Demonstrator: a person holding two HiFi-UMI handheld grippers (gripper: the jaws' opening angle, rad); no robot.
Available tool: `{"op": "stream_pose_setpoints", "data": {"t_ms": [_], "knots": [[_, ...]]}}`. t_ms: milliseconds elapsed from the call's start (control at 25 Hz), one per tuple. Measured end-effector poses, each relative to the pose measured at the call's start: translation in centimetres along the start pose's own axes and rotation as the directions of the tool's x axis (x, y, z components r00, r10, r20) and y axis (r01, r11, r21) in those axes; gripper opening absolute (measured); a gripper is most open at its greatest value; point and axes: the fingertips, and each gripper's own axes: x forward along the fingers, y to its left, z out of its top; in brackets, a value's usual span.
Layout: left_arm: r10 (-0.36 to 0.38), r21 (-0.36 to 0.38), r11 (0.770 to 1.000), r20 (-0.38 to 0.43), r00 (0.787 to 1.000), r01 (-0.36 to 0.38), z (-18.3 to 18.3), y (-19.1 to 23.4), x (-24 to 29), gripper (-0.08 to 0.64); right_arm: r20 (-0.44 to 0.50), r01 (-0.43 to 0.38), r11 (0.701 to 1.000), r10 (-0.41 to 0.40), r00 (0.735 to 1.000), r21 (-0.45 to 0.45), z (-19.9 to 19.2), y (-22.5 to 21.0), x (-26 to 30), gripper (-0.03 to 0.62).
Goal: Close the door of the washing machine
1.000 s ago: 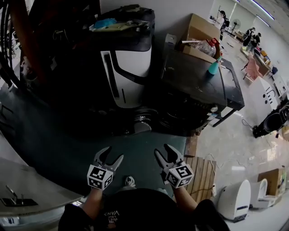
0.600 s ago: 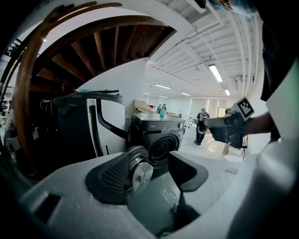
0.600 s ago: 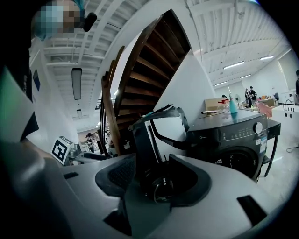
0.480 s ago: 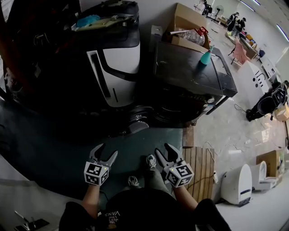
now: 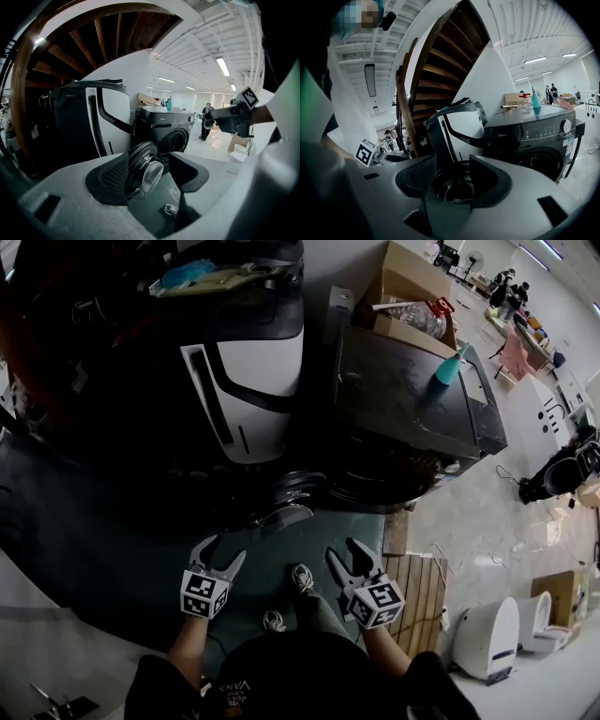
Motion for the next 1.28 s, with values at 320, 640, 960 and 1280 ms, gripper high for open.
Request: {"op": "stream_pose_setpoints", "data": {"t_ms": [320, 640, 960, 1280], "knots": [[0.026, -0.037, 0.999, -0.074, 0.997, -0.029, -0.1, 4.1, 7.4, 0.285, -0.085, -0.024, 1.000, 0.025, 0.996, 0.017, -0.1, -4.2, 5.3, 0.198], [-0.003, 0.022, 1.000, -0.233, 0.973, 0.008, -3.4, 8.0, 14.2, 0.349, -0.170, -0.039, 0.998, 0.047, 0.984, 0.052, -2.3, -6.4, 8.9, 0.196], [-0.034, 0.129, 0.987, -0.403, 0.915, 0.094, -7.3, 10.2, 18.7, 0.376, -0.193, -0.072, 0.993, 0.088, 0.977, 0.088, -3.5, -6.3, 11.1, 0.192], [-0.046, 0.157, 0.973, -0.585, 0.810, 0.168, -9.9, 11.1, 21.3, 0.388, -0.246, -0.072, 0.992, 0.096, 0.964, 0.105, -5.7, -6.3, 10.3, 0.192]]}}
